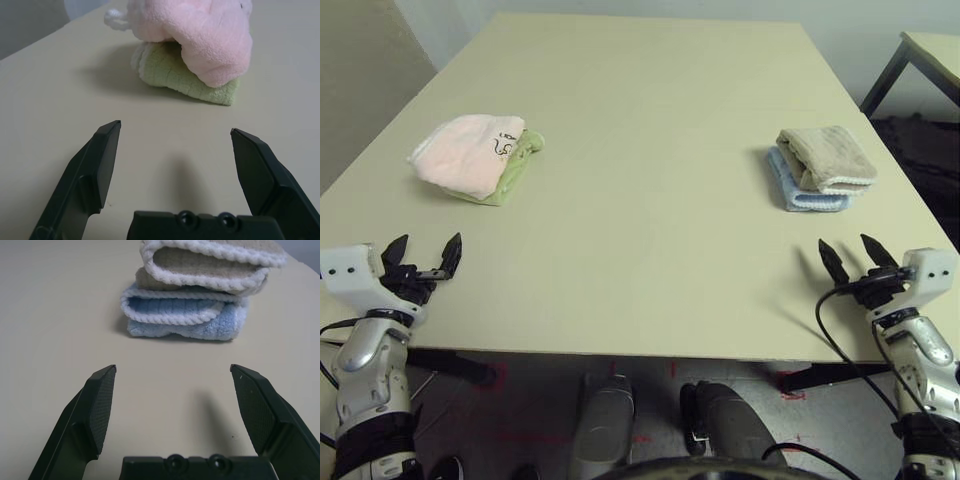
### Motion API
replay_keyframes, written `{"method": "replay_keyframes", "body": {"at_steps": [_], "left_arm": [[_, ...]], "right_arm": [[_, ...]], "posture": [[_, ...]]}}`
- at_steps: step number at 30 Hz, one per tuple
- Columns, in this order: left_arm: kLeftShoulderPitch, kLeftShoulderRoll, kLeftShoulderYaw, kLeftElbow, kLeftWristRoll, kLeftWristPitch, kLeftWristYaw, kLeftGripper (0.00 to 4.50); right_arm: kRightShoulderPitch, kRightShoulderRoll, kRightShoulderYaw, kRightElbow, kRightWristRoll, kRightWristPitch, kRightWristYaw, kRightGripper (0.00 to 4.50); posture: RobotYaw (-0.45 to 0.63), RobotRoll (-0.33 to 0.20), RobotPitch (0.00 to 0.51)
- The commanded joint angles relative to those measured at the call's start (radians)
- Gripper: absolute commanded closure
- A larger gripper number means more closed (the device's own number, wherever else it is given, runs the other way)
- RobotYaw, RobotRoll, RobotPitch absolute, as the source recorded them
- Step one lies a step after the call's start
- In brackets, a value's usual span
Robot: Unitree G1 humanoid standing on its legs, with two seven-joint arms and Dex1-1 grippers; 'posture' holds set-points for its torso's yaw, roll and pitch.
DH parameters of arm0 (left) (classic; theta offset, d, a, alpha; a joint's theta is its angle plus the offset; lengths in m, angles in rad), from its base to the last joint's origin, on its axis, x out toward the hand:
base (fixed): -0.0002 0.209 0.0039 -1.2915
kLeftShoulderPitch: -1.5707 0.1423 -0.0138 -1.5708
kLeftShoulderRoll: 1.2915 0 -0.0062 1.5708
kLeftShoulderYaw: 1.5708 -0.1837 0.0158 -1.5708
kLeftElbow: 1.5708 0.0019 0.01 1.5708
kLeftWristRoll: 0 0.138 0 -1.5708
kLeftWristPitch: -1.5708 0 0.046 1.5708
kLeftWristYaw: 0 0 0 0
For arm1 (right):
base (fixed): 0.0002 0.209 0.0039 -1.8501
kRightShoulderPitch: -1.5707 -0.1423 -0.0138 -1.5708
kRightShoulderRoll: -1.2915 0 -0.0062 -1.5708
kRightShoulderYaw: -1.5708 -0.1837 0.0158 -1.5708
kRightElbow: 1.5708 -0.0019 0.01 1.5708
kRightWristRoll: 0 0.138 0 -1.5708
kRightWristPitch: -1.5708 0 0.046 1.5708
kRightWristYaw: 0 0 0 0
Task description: Fold the towel and set it aside.
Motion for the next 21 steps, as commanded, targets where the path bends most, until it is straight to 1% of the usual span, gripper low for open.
{"method": "replay_keyframes", "body": {"at_steps": [1,11,21], "left_arm": [[0.011,0.005,0.01,0.029,-0.013,-0.013,-0.007,0.01],[0.012,0.012,0.003,0.059,-0.015,-0.038,-0.021,0.01],[0.0,0.023,-0.001,0.102,-0.016,-0.062,-0.04,0.01]], "right_arm": [[-0.004,-0.012,-0.006,0.018,0.009,-0.005,0.01,0.0],[-0.01,-0.014,-0.007,0.042,0.008,-0.009,0.034,0.0],[-0.001,-0.011,-0.009,0.046,0.01,-0.013,0.042,0.0]], "posture": [[0.13,0.0,0.093],[0.14,0.0,0.071],[0.13,0.0,0.066]]}}
